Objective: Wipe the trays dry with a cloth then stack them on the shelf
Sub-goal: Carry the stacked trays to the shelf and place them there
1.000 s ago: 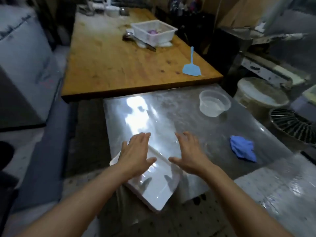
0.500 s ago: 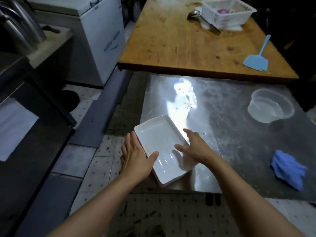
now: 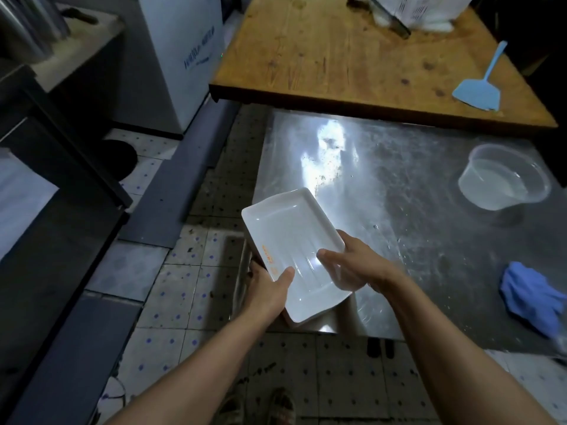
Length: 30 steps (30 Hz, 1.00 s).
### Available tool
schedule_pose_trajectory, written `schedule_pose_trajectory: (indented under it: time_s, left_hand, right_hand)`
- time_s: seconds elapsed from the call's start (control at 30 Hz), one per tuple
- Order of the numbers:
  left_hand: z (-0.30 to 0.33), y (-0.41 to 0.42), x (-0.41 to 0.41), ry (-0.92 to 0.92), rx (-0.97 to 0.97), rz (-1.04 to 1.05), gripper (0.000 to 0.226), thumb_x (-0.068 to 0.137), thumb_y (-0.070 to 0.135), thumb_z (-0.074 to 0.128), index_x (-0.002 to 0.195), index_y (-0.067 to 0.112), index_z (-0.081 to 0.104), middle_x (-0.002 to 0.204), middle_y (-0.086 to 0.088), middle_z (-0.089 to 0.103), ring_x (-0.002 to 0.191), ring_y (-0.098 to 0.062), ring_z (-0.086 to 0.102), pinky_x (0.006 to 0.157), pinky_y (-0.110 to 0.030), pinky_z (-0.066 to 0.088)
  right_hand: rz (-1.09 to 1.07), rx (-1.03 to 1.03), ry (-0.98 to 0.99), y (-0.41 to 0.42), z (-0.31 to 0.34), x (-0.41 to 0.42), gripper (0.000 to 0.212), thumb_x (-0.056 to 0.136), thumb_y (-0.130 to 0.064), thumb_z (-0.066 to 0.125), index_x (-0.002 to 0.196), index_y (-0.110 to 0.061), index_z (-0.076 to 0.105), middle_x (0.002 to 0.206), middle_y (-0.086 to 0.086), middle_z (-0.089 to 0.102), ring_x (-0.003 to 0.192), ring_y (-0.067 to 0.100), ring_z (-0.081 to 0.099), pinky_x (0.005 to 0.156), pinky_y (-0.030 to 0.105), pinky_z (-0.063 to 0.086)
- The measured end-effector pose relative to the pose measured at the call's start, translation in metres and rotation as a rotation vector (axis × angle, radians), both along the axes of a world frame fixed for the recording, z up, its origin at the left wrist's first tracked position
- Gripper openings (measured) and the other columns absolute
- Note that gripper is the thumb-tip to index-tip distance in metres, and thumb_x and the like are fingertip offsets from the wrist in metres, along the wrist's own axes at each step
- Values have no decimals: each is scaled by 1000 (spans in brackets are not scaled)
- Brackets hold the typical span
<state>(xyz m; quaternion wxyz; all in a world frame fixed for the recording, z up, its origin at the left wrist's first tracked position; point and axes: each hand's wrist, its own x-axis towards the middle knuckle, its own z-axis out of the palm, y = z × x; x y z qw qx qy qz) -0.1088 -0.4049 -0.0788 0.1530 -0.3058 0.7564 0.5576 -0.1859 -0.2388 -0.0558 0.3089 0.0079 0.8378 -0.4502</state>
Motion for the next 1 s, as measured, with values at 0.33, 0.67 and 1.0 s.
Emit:
schedule_pose_trajectory:
  time_s: [0.33,0.67,1.0]
  left_hand:
    - [8,-52,1,33,150,-29,42,89,12,60,128,10,46,120,-8,61,102,-24,61,90,-41,51]
    - [-3,-81,19,65,469,31,46,89,22,59,133,17,45,117,-5,64,103,-24,63,86,-40,52]
    - [-16,-77,24,44,600,163,63,86,20,59,143,9,35,119,-11,63,102,-24,61,79,-33,50]
  right_hand:
    - [-221,-42,41,-44,-12,58,50,88,-31,58,133,-23,39,119,-2,61,102,18,61,91,36,50]
    - [-361,-404,-71,-53,-27,86,56,84,-33,63,134,-38,39,113,-8,65,94,6,68,67,15,52]
    - [-377,-599,-37,-58,-48,88,61,76,-15,55,133,-28,41,104,-7,70,95,9,68,70,13,53]
